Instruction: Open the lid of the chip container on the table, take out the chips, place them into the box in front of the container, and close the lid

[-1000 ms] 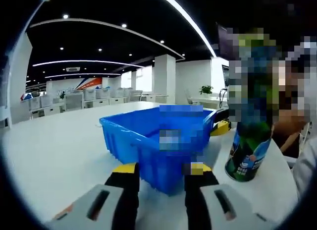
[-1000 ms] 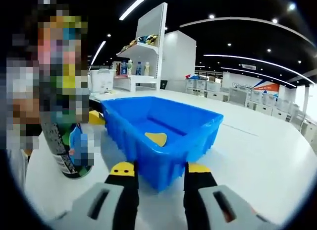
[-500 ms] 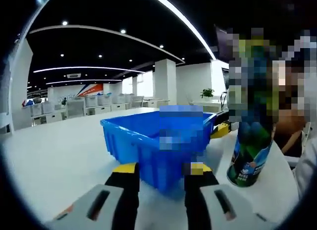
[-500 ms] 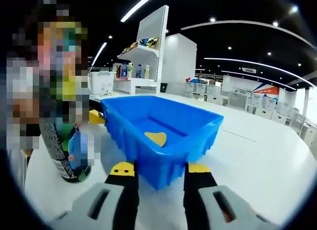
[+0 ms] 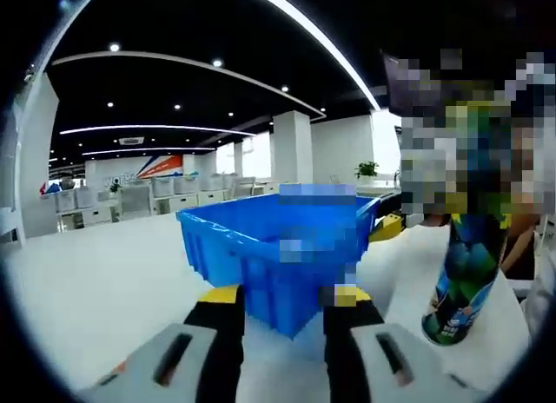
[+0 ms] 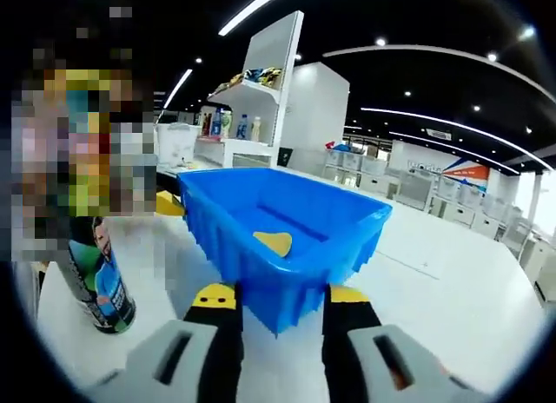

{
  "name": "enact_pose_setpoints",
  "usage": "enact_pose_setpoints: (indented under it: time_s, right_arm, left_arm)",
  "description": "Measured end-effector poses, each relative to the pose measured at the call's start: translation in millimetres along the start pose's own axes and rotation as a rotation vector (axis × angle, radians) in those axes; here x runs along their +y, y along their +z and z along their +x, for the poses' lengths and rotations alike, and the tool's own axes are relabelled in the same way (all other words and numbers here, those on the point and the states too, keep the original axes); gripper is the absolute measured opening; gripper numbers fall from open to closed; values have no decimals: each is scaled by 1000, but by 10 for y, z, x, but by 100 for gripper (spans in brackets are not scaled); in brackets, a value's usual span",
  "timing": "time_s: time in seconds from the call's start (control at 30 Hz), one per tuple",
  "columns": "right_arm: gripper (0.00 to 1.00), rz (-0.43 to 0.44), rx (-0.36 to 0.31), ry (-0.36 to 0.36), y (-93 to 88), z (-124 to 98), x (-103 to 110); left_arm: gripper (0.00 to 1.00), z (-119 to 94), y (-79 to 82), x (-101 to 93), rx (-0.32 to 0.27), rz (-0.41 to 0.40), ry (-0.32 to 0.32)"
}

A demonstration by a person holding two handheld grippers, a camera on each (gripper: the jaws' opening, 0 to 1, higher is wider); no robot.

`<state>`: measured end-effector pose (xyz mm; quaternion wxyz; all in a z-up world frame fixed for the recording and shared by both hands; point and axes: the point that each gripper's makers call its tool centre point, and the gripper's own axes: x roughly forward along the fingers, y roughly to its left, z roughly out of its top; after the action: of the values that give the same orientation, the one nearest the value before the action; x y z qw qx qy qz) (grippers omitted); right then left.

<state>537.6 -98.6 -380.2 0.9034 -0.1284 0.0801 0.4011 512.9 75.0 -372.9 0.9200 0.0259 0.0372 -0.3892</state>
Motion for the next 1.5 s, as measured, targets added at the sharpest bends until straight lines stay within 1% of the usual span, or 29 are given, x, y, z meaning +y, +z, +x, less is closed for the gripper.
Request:
enact_pose_setpoints:
  time_s: [0.13, 0.23, 0.4, 0.53, 0.6, 0.67, 0.77, 0.87, 0.9, 1.0, 1.13, 1.5]
  right_arm:
    - [34, -9, 5, -7, 3, 90, -109]
    - [34, -16, 11, -8, -1, 154, -177]
    - [34, 0, 11, -8, -50, 272, -300]
    - [34, 26, 23, -2, -120, 384, -353]
    - [34, 29, 27, 4, -147, 408, -343]
    - [34, 24, 36, 5, -173, 493, -400]
    - [34, 15, 50, 5, -221, 560, -444]
    - [34, 4, 64, 6, -273, 604, -454]
    - [34, 2, 67, 7, -287, 602, -412]
    - [35, -12, 67, 7, -325, 655, -464]
    - [35, -25, 82, -4, -388, 691, -469]
    - [37, -29, 73, -26, -396, 703, -457]
  left_arm:
    - [36, 120, -8, 70, 13, 17, 2]
    - [36, 178, -19, 135, 20, 14, 4]
    - [36, 284, -41, 227, 30, 4, 5]
    - [36, 347, -61, 318, 35, 3, 9]
    - [36, 377, -94, 358, 43, -3, 7]
    - [36, 411, -141, 393, 54, -9, 7]
    - [36, 454, -212, 440, 70, -21, 8]
    - [36, 483, -277, 468, 82, -27, 9]
    - [36, 492, -295, 478, 85, -28, 9]
    - [36, 531, -372, 507, 106, -33, 9]
    - [36, 564, -403, 522, 116, -36, 15]
    - [37, 542, -395, 523, 106, -37, 11]
